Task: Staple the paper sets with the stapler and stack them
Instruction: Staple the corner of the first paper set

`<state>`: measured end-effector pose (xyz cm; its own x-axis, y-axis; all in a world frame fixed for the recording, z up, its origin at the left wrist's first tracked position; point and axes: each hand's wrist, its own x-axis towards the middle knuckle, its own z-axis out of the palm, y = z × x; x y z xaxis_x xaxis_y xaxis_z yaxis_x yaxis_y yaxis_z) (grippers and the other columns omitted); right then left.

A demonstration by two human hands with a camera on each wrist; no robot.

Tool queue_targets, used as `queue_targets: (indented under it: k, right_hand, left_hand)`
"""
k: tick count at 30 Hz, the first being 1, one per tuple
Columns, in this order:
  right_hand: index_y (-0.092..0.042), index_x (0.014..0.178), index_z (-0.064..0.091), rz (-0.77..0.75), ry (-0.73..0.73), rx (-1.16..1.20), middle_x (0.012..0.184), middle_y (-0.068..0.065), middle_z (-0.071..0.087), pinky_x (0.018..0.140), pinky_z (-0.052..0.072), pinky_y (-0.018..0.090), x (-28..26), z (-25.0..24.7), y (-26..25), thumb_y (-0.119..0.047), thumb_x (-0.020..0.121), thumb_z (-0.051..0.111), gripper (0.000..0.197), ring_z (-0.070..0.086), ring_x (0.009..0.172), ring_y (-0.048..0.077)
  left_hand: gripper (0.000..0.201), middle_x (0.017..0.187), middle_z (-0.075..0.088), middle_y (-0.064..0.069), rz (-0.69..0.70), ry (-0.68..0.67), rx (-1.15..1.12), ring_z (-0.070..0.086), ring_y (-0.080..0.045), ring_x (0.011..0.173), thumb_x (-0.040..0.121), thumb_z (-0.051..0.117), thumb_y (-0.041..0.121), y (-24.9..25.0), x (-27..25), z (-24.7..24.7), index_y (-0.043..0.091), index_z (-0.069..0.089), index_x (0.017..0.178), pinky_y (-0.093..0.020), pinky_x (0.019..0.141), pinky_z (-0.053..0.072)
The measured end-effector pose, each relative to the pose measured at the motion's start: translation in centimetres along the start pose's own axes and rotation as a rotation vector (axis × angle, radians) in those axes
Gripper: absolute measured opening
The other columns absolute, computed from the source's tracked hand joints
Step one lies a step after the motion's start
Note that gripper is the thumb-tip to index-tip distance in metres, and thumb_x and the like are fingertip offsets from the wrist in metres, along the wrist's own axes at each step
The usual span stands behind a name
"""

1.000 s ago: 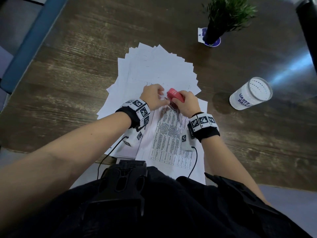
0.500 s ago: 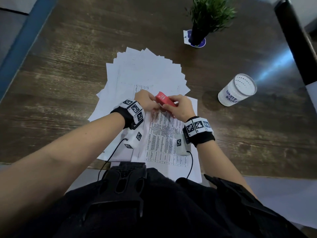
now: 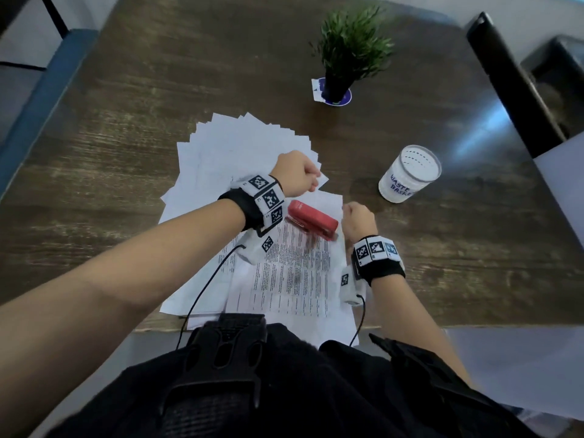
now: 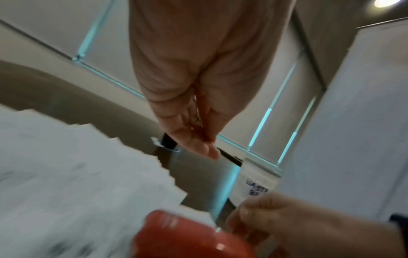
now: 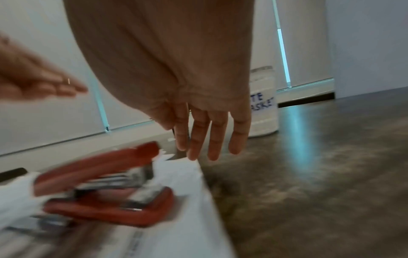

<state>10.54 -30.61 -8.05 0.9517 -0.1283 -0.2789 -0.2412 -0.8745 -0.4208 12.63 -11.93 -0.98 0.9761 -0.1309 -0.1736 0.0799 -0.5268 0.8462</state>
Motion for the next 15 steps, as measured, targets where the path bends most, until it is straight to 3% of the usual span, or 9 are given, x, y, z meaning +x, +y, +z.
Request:
queue_targets:
  k: [2,5,9,12,15]
  right_hand:
    - [-0.003,0.107,0.062,0.060,-0.024,-0.050,0.117,0.023,0.061,0.090,0.046,0.039,0.3,-0.6,2.5,-0.014,0.097,0.039,0.027,0.057,0.108,0.040]
    - [-0.005,0.115,0.056,0.084,-0.091,-0.048,0.120,0.021,0.060,0.092,0.045,0.038,0.4,-1.5,5.7,-0.021,0.094,0.053,0.027,0.055,0.113,0.039]
    - [-0.008,0.120,0.055,0.050,-0.151,0.028,0.115,0.015,0.066,0.095,0.048,0.040,1.0,-2.7,8.5,-0.023,0.091,0.061,0.033,0.058,0.112,0.034]
    - [-0.010,0.124,0.057,0.013,-0.196,0.050,0.116,0.013,0.066,0.096,0.049,0.038,1.4,-3.5,9.6,-0.025,0.092,0.062,0.036,0.060,0.111,0.031]
    - [-0.010,0.122,0.060,-0.032,-0.208,0.048,0.116,0.011,0.067,0.093,0.049,0.032,1.5,-4.0,10.8,-0.026,0.092,0.061,0.034,0.061,0.110,0.028]
  left_hand:
    - [0.020,0.078,0.068,-0.003,0.055,-0.025,0.011,0.064,-0.002,0.063,0.093,0.055,0.002,3.1,1.1,1.7,0.002,0.069,0.107,-0.004,0.050,0.044]
    - [0.013,0.083,0.072,-0.004,0.088,-0.059,0.011,0.071,-0.007,0.066,0.092,0.057,0.005,7.6,2.8,4.6,0.006,0.067,0.101,-0.007,0.048,0.046]
    - [0.011,0.075,0.073,-0.009,0.168,-0.058,-0.027,0.072,-0.009,0.063,0.088,0.061,0.005,12.0,5.2,8.0,0.004,0.071,0.092,-0.006,0.054,0.048]
    - [0.008,0.063,0.069,0.000,0.176,-0.013,-0.067,0.070,-0.005,0.058,0.086,0.065,0.006,13.6,7.0,9.8,0.006,0.073,0.087,-0.007,0.059,0.049]
    - [0.008,0.064,0.069,0.000,0.159,0.034,-0.106,0.069,-0.003,0.060,0.087,0.067,0.007,14.0,8.6,11.3,0.008,0.075,0.089,-0.011,0.066,0.052]
